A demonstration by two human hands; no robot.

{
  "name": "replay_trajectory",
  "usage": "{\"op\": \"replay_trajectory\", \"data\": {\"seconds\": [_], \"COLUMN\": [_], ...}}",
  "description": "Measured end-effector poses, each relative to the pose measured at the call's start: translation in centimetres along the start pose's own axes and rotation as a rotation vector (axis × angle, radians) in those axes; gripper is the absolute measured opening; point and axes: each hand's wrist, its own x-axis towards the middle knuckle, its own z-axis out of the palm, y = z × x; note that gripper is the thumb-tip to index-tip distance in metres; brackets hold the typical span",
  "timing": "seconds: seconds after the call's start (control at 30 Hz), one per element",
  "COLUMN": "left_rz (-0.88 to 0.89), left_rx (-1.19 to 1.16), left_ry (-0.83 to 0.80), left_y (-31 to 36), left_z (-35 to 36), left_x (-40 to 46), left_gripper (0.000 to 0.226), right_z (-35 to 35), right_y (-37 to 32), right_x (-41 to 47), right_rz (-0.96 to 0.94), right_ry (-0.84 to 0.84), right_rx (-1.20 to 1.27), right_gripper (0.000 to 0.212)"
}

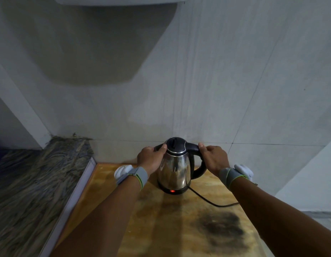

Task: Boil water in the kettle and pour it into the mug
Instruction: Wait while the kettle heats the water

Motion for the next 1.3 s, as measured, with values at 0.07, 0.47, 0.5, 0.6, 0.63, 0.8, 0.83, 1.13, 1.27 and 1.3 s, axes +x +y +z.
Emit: {"op": "replay_trajectory", "data": {"seconds": [0.07, 0.47, 0.5, 0.6, 0.63, 0.8, 0.83, 1.13, 1.27, 1.3], "left_rz": [0.031, 0.128, 0.131, 0.142, 0.146, 0.163, 0.166, 0.203, 0.229, 0.239], "left_rx": [0.057, 0.274, 0.287, 0.323, 0.338, 0.421, 0.434, 0.603, 0.671, 0.691], "left_ry": [0.002, -0.08, -0.092, -0.129, -0.138, -0.163, -0.168, -0.197, -0.209, -0.218], "left_y": [-0.1, -2.1, -2.4, -3.4, -3.7, -5.2, -5.5, -9.3, -11.7, -12.5], "left_z": [-0.4, -2.2, -2.3, -2.3, -2.3, -2.0, -1.8, 1.5, 3.4, 3.9], "left_x": [-0.3, -2.9, -3.2, -3.9, -4.1, -5.1, -5.3, -7.6, -7.7, -7.6], "left_gripper": [0.059, 0.037, 0.037, 0.036, 0.035, 0.035, 0.036, 0.039, 0.051, 0.056], "right_z": [0.2, 0.9, 1.0, 1.5, 1.7, 3.5, 3.9, 7.7, 8.8, 9.1], "right_y": [-0.1, -0.2, -0.2, -0.3, -0.3, 0.3, 0.6, 3.7, 5.2, 5.6], "right_x": [-0.3, -4.9, -5.4, -6.8, -7.3, -9.1, -9.4, -11.7, -12.7, -13.0], "right_rz": [0.017, 0.083, 0.084, 0.101, 0.106, 0.091, 0.082, 0.007, -0.012, -0.023], "right_ry": [0.018, 0.053, 0.046, 0.035, 0.037, 0.039, 0.026, -0.13, -0.175, -0.186], "right_rx": [-0.011, -0.279, -0.277, -0.271, -0.272, -0.273, -0.287, -0.399, -0.4, -0.409], "right_gripper": [0.055, 0.05, 0.048, 0.044, 0.043, 0.038, 0.039, 0.041, 0.046, 0.046]}}
